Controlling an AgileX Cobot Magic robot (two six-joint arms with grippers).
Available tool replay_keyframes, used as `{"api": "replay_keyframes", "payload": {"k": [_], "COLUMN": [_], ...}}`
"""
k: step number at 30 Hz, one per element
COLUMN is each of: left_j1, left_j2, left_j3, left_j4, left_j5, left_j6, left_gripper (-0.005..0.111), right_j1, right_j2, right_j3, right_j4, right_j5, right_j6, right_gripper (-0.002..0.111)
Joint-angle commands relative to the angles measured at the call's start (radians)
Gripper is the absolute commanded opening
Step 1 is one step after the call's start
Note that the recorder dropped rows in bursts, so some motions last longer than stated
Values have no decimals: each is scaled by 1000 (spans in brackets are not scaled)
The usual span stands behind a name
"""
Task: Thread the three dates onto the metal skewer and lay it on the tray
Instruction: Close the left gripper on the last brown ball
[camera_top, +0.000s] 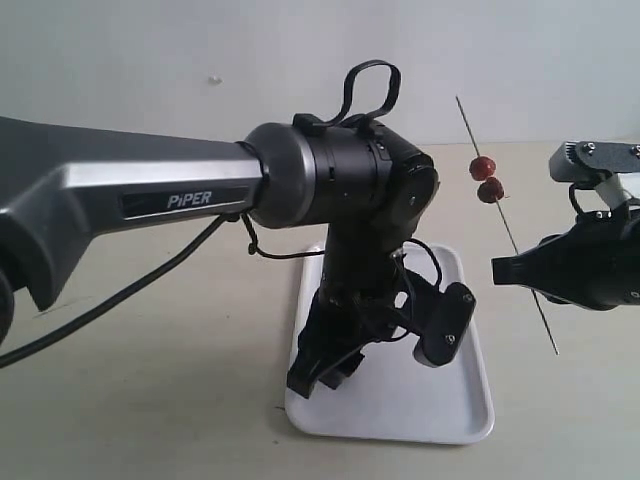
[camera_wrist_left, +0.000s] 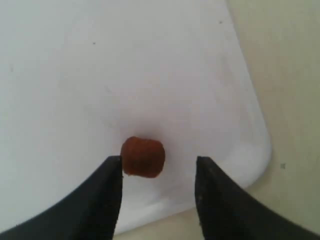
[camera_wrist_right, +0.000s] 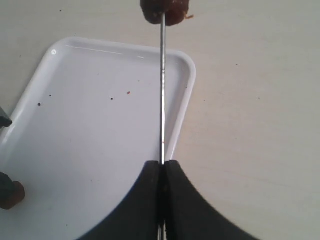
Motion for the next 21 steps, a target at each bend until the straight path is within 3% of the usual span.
{"api": "replay_keyframes", "payload": {"k": [1,21], "left_j1": [-5,-5], "left_j2": [26,34], "left_j3": [3,3], "left_j4": [4,4], "left_j5": [-31,-19], "left_j6": [4,2], "left_gripper": [46,45], "right_j1": [-2,-2], "right_j2": [-3,-3], "right_j3": [-3,-3], "right_j4": [-6,-8], "right_j5": [2,2], "right_j6": [-1,-1], "right_gripper": [0,0]}}
